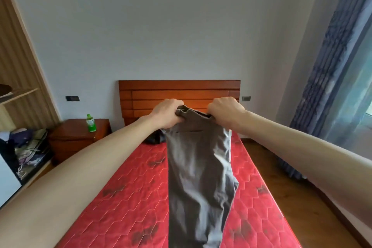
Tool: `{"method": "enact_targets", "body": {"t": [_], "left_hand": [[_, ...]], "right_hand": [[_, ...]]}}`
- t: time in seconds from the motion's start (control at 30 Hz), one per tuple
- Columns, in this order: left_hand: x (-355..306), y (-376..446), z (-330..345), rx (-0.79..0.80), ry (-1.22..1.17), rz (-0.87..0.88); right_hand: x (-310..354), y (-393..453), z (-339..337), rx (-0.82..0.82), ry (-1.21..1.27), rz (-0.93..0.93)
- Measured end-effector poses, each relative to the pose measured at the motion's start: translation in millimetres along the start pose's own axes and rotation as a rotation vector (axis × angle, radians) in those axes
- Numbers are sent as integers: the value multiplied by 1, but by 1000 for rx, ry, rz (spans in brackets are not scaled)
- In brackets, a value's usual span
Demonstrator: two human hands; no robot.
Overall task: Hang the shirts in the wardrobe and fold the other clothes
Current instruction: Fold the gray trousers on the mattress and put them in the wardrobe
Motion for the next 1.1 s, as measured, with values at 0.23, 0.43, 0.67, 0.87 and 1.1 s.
{"method": "enact_targets", "body": {"t": [0.23,0.43,0.67,0.87,1.1], "left_hand": [[-20,43,-77,-478,94,77],[-29,31,-59,-546,159,147],[-4,4,74,-303,109,167],[32,-56,264,63,-6,33],[49,-167,483,429,-68,-92]], "right_hand": [[-67,28,-57,-231,69,254],[-71,15,-29,-233,98,297],[-10,0,93,-105,123,149],[93,-30,262,22,227,-22],[225,-110,452,352,372,-152]]}}
Point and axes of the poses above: each hand's wrist, its own y-axis towards the middle knuckle, its own z-axis out of the palm, x = y × z, the point moved 8 cm from there along y, towards the middle knuckle, and after that the axes turned 14 degrees about x, right-handed, at the moved point
